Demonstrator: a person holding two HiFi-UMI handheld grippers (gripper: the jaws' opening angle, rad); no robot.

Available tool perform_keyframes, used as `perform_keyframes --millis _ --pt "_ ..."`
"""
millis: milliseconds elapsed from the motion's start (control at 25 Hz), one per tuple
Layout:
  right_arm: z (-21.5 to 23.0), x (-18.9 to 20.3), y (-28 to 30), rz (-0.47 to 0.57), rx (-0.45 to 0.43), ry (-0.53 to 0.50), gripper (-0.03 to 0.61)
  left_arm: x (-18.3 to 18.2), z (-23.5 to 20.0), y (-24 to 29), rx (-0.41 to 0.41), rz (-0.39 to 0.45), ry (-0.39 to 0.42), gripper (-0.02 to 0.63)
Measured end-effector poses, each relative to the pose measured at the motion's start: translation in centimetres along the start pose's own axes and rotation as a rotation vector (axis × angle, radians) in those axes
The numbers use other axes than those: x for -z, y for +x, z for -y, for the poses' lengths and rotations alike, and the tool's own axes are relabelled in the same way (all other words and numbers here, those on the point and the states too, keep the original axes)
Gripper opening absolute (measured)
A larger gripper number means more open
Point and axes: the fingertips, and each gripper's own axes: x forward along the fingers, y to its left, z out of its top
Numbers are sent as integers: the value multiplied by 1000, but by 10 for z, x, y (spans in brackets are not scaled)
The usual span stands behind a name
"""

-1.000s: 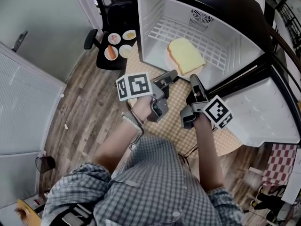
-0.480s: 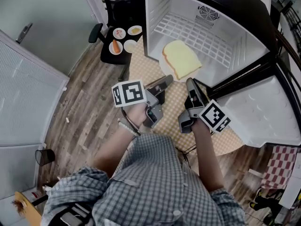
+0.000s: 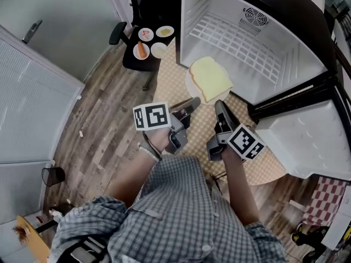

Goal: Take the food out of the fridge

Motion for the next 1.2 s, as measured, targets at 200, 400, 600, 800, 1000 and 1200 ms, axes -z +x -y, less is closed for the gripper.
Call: perform_keyframes --millis 200,400,600,800,1000,1200 --pt "16 21 6 -43 28 1 60 12 -25 -2 -21 -33 -27 37" --pt "33 45 8 -91 64 4 60 27 -51 -6 -59 -73 -54 37" --pt "49 70 10 -153 103 13 60 43 -76 -11 -105 -109 -96 37" --pt "62 92 12 -206 138 28 60 57 -98 -17 -136 -143 -141 37" --pt "75 114 11 -256 180 32 60 71 -117 -21 -165 -190 -155 38" --pt "93 133 7 -317 239 38 60 88 -135 -21 -207 -237 -159 41"
